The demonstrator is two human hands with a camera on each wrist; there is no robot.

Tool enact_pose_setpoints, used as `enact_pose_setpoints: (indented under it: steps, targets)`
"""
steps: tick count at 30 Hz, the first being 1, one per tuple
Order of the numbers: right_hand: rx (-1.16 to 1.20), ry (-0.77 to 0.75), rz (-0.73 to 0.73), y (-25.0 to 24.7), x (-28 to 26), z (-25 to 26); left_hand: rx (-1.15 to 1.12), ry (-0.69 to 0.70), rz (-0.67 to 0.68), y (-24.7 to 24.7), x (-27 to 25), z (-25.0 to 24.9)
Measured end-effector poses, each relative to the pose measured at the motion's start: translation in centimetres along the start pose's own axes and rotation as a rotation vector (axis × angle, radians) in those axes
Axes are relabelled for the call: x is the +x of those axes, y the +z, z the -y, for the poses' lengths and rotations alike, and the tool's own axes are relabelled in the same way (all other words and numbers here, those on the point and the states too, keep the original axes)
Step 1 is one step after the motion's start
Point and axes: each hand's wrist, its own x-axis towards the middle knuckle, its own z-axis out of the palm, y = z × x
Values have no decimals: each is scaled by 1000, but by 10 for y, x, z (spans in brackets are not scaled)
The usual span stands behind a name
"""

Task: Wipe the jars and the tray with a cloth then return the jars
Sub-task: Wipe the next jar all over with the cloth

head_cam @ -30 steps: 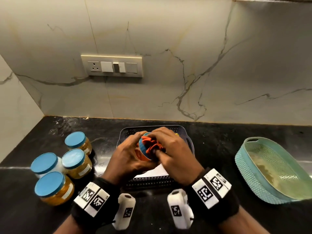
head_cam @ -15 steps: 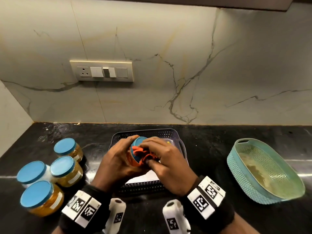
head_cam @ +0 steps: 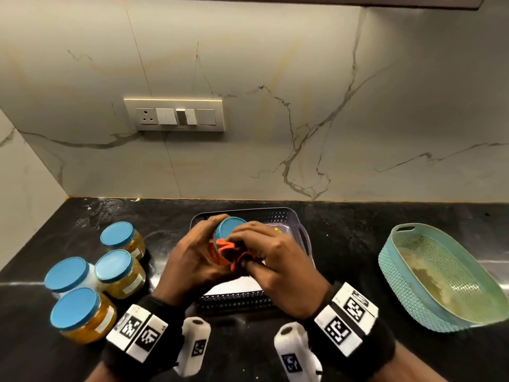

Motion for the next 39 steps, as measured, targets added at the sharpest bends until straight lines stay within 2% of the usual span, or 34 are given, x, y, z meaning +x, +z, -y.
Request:
enact_pose_setpoints:
  steps: [3, 8, 13, 17, 23, 28, 33, 39]
  targets:
    - [-11, -24, 44, -7, -7, -2, -25, 23, -5, -7, -1, 0]
    - [-64, 40, -114, -3, 12, -9, 6, 43, 16, -3, -1, -7]
    - [12, -60, -14, 0, -11, 1, 20, 55, 8, -17, -3, -5]
    - [-91, -10, -118, -1, 2, -10, -6, 46, 70, -10, -5, -6]
    - [-158, -82, -125, 2, 8, 5, 97, 90, 63, -19, -1, -9]
    - [-283, 2, -117, -3, 16, 0, 149, 104, 17, -23, 1, -9]
    - [-369, 202, -73, 4, 0, -1, 261, 110, -8, -20, -5, -6]
    - [-71, 241, -138, 2, 7, 4, 311, 121, 54, -19, -5, -11]
